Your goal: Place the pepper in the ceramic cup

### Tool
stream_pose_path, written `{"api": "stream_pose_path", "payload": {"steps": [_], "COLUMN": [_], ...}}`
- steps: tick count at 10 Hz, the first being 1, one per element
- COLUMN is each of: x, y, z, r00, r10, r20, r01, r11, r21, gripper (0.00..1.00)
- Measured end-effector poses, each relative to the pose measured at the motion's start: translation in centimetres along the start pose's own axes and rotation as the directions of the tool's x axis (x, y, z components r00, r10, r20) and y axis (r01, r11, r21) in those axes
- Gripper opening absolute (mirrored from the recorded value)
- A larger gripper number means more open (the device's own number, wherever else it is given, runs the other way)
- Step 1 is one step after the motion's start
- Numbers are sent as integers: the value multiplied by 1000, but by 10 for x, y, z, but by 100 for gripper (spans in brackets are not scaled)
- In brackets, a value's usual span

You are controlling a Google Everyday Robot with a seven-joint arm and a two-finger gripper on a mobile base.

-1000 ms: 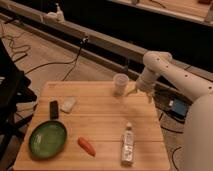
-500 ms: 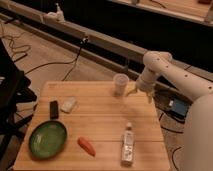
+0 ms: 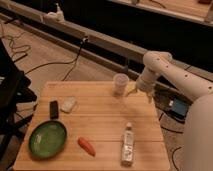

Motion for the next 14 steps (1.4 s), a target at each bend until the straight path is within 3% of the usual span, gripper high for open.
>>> {"api": "stream_pose_path", "payload": {"steps": [5,7,8,10,12,13,14], "x": [-2,-7,-3,8,24,30,43], "y": [1,20,38,74,111,122,137], "z": [-1,-5,-2,6,16,20,29], "r00": [1000,998,992,964,917,895,865], "r10": [-4,-66,-129,-264,-394,-435,-484], "r20": [4,-2,-11,3,63,94,131], "r01": [4,66,129,264,395,433,477], "r11": [1000,997,991,964,919,900,875], "r21": [-5,-25,-33,-30,9,41,86], "gripper": [80,80,80,80,80,80,80]}}
